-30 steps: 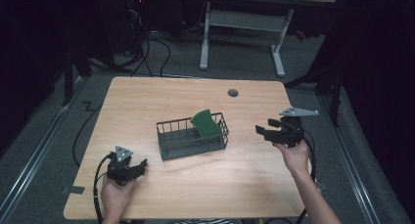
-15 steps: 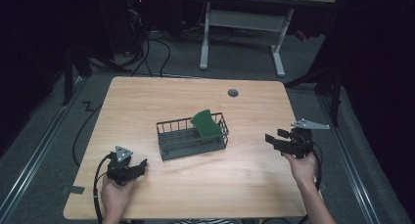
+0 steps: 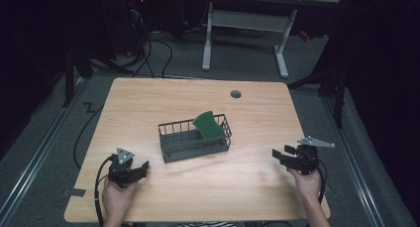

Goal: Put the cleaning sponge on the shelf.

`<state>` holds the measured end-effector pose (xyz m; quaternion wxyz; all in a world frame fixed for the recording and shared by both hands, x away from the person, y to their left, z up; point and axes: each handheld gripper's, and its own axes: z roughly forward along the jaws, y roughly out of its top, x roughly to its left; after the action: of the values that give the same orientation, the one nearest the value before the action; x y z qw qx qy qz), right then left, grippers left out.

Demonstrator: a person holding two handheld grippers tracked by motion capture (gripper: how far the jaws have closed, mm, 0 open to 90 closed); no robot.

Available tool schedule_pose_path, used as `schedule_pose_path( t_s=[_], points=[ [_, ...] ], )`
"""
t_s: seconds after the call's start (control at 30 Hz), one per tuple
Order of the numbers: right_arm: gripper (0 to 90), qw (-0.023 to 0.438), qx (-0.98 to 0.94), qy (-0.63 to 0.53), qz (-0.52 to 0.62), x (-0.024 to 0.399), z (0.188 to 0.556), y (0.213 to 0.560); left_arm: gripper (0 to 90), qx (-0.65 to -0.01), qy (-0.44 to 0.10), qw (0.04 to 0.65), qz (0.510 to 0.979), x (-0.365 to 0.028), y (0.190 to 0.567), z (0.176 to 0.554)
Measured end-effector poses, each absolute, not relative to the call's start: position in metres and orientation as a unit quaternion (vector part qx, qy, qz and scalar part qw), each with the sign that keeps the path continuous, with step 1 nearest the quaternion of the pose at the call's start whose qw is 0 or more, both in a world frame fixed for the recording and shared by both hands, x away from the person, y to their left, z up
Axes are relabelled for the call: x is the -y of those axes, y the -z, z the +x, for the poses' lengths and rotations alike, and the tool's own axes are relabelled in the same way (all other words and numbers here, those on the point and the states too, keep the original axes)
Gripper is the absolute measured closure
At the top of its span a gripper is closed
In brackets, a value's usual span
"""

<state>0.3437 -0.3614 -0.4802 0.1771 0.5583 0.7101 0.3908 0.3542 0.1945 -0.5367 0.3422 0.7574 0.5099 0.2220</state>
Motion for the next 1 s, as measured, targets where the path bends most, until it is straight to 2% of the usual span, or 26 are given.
schedule_pose_path(
  t_s=[0.37,0.73,0.87,1.0],
  points=[
    [36.4,0.191,-0.711,-0.366,0.57,0.368,0.338,0.503,31.0,-0.51,-0.222,0.342,0.757,-0.194,0.537,0.354],
    [35.9,0.232,-0.722,-0.317,0.57,0.365,0.336,0.52,31.0,-0.51,-0.222,0.342,0.757,-0.194,0.537,0.354],
    [33.6,0.25,-0.725,-0.304,0.564,0.362,0.335,0.53,31.0,-0.51,-0.222,0.342,0.757,-0.194,0.537,0.354],
    [30.8,0.249,-0.722,-0.303,0.57,0.363,0.335,0.53,31.0,-0.51,-0.222,0.342,0.757,-0.194,0.537,0.354]
  ],
)
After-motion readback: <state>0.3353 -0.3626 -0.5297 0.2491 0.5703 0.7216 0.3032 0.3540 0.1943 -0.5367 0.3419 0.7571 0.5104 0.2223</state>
